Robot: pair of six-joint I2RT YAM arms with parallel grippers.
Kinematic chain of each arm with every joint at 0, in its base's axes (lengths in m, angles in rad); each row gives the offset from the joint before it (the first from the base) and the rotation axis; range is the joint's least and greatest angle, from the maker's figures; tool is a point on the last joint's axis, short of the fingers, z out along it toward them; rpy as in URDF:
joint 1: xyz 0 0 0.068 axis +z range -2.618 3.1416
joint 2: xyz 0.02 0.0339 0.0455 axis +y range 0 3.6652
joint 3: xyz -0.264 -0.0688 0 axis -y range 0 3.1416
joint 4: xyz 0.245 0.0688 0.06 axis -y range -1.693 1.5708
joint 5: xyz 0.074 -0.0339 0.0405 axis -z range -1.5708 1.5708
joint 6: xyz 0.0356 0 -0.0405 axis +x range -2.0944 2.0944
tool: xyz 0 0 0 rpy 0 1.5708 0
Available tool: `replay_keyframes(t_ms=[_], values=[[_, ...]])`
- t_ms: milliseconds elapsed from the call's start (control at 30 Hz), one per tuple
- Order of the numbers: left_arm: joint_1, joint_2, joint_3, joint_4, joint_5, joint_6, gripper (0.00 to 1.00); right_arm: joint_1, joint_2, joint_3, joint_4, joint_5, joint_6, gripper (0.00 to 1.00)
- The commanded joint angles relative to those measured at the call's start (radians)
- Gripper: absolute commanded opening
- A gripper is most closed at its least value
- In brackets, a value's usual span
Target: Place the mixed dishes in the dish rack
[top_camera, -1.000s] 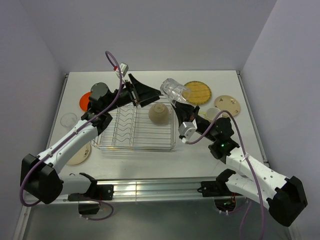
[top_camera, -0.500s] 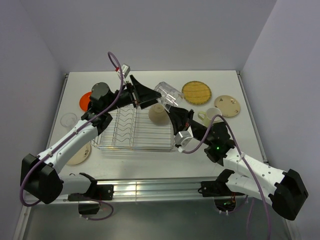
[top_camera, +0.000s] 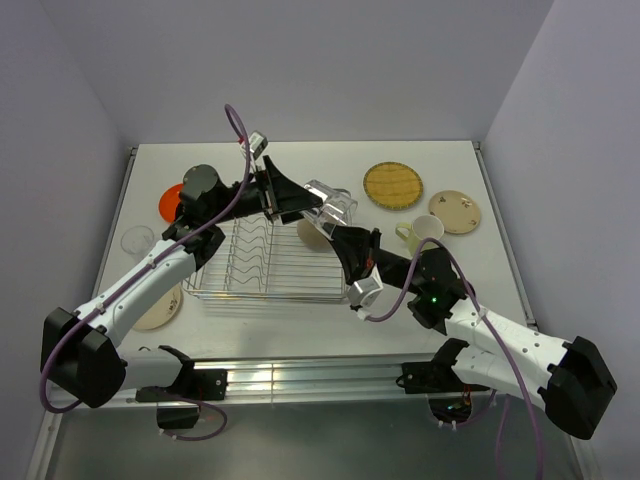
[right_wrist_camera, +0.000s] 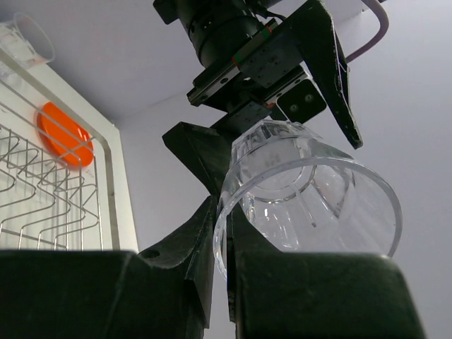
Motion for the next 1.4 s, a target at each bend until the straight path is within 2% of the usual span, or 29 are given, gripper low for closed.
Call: replay_keyframes(t_ms=[0,167,267,300,367,400,500,600,767,867,1033,1100,1133,1233,1267,1333,1367], values=[[0.002,-0.013,0.042,0.03,0.052,0.018,0.94,0.01,-0.006,-0.003,0.049,-0.025,-0.037,0.0],[0.002,-0.012,0.042,0.013,0.073,0.022,0.83,0.01,-0.003,-0.003,0.024,-0.027,-0.043,0.0],[0.004,-0.009,0.045,0.017,0.09,0.016,0.64,0.01,-0.005,-0.006,0.015,-0.028,-0.045,0.0],[0.005,-0.009,0.042,0.032,0.093,0.01,0.53,0.01,-0.006,-0.01,0.014,-0.03,-0.046,0.0],[0.01,-0.006,0.038,0.05,0.099,-0.007,0.39,0.01,-0.01,-0.015,0.005,-0.033,-0.045,0.0],[0.011,-0.007,0.031,0.059,0.099,-0.013,0.28,0.01,-0.011,-0.021,0.004,-0.031,-0.045,0.02],[0.022,-0.018,0.01,0.104,0.09,-0.036,0.13,0.01,-0.019,-0.029,0.0,-0.028,-0.039,0.15],[0.037,-0.032,-0.007,0.121,0.075,-0.041,0.04,0.01,-0.028,-0.033,-0.008,-0.019,-0.033,0.32],[0.086,-0.058,-0.022,0.075,0.05,0.0,0.0,0.01,-0.052,-0.053,-0.008,-0.01,-0.019,0.57],[0.126,-0.067,-0.012,-0.048,0.026,0.088,0.0,0.01,-0.085,-0.064,-0.023,-0.007,-0.016,0.66],[0.191,-0.062,0.016,-0.276,-0.029,0.226,0.0,0.008,-0.186,-0.092,-0.089,0.004,0.009,0.71],[0.209,-0.047,0.054,-0.347,-0.083,0.321,0.0,0.01,-0.238,-0.096,-0.155,0.018,0.029,0.72],[0.212,-0.04,0.076,-0.45,-0.108,0.358,0.0,0.01,-0.253,-0.095,-0.178,0.033,0.062,0.72],[0.212,0.009,0.171,-0.624,-0.232,0.514,0.0,0.008,-0.31,-0.064,-0.346,0.105,0.148,0.75],[0.211,0.037,0.212,-0.66,-0.269,0.584,0.0,0.008,-0.318,-0.028,-0.456,0.161,0.186,0.8],[0.208,0.063,0.246,-0.724,-0.374,0.651,0.0,0.003,-0.326,0.015,-0.563,0.22,0.315,0.85],[0.203,0.085,0.266,-0.761,-0.405,0.706,0.0,-0.004,-0.324,0.057,-0.669,0.238,0.35,0.88]])
